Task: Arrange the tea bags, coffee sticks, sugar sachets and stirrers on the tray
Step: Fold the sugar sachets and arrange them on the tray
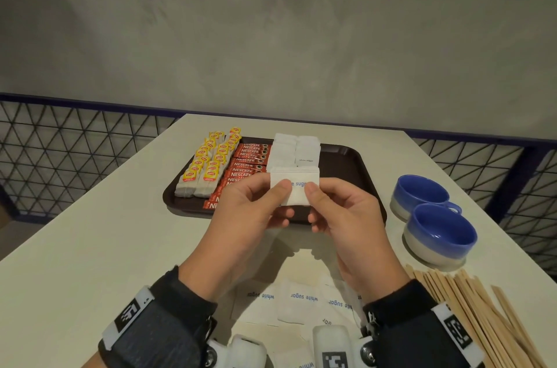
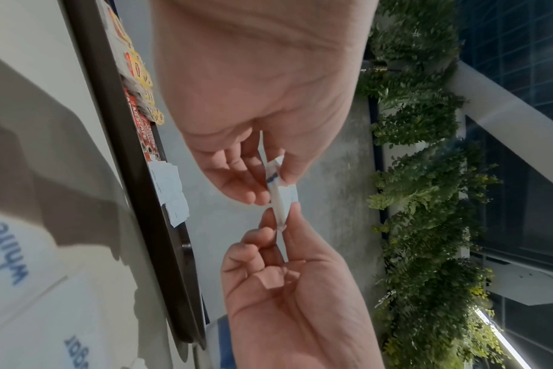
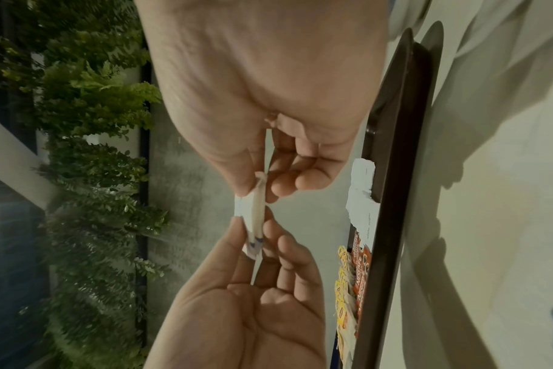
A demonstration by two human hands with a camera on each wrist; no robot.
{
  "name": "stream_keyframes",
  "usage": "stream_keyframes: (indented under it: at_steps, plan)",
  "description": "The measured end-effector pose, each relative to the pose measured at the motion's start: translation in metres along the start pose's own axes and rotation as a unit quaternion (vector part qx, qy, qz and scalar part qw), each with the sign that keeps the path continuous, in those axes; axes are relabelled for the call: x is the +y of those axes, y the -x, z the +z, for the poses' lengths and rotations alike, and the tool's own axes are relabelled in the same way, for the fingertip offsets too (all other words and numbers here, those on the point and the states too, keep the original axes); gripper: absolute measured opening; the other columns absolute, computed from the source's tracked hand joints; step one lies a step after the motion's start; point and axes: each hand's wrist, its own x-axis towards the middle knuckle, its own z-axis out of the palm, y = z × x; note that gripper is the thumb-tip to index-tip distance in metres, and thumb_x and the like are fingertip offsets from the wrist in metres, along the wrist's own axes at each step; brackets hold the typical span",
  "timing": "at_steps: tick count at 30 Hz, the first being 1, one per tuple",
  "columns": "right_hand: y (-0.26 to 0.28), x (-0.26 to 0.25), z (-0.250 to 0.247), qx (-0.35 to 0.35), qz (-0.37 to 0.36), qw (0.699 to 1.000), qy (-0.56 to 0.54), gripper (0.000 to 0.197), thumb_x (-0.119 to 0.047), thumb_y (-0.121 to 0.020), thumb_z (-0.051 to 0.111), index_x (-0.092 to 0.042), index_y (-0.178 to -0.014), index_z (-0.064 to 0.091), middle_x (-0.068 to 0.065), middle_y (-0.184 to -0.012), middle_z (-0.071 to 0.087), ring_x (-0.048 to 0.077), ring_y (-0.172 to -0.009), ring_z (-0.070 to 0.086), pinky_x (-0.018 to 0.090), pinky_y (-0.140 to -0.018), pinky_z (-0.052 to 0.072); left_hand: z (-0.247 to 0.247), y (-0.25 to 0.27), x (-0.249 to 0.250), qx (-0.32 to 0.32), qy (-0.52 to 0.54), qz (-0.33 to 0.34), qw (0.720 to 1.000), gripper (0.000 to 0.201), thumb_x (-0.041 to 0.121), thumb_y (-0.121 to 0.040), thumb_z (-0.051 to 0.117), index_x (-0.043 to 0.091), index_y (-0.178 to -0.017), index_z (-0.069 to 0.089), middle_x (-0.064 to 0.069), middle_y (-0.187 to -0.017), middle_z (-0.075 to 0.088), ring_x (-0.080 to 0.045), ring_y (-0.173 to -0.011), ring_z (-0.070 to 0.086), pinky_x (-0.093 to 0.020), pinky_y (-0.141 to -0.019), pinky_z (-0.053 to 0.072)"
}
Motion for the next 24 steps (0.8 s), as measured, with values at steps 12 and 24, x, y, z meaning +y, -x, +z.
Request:
stream_keyframes:
  at_steps: [12, 24]
  plan:
    - [0.0018, -0.0016, 0.0031, 0.014, -0.027, 0.999, 0.027, 0.017, -0.015, -0.095, 0.069, -0.022, -0.087, 0.082, 0.01, -0.075, 0.071, 0.015, -0.063, 0.053, 0.029, -0.057, 0.048, 0.0005, 0.0013, 0.0003, -0.005, -0.013, 0.011, 1.0, 0.02, 0.018, -0.096, 0.068, 0.021, -0.114, 0.077, -0.001, -0.1, 0.08, -0.016, -0.073, 0.068, -0.027, -0.065, 0.057]
    - [0.0013, -0.003, 0.002, 0.011, -0.005, 1.0, 0.021, 0.015, -0.016, -0.093, 0.07, -0.023, -0.088, 0.082, 0.014, -0.083, 0.074, 0.015, -0.066, 0.054, 0.031, -0.061, 0.048, 0.0008, 0.0021, -0.0014, -0.016, -0.03, 0.022, 0.999, 0.023, 0.013, -0.093, 0.071, 0.02, -0.114, 0.076, -0.002, -0.099, 0.081, -0.011, -0.068, 0.068, -0.027, -0.067, 0.059]
